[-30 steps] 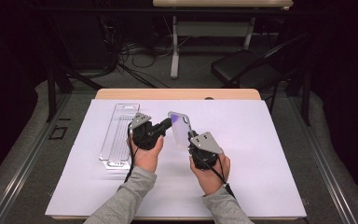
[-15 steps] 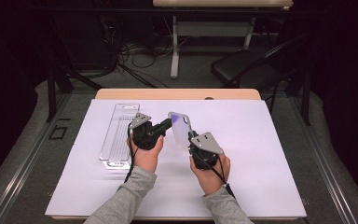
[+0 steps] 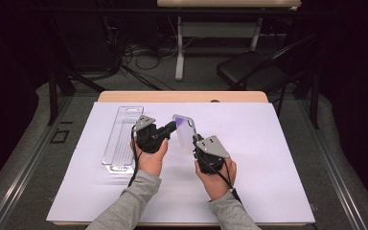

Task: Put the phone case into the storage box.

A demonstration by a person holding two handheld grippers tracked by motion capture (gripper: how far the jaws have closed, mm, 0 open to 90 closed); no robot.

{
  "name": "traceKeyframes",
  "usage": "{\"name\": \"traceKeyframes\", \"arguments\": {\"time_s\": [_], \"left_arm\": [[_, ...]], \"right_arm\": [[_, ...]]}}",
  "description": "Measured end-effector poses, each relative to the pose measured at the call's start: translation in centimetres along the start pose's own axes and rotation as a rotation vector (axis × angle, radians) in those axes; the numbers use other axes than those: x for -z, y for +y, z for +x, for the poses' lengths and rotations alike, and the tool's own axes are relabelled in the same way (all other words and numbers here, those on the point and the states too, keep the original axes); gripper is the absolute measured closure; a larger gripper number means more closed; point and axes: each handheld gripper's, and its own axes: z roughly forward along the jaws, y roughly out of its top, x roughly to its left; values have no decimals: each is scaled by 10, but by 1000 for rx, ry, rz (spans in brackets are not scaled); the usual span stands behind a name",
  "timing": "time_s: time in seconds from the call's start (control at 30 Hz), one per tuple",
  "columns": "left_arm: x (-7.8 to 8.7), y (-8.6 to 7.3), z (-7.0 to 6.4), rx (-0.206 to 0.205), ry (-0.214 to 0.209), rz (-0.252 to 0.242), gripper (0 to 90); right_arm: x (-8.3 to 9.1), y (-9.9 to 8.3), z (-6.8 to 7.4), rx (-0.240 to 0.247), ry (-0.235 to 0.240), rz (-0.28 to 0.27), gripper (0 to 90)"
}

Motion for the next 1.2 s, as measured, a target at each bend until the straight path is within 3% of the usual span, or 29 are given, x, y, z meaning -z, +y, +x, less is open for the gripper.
{"name": "traceKeyframes", "arguments": {"time_s": [1.2], "left_arm": [[-1, 2, -2, 2, 21, -3, 892]], "right_arm": [[1, 1, 1, -2, 10, -13, 821]]}}
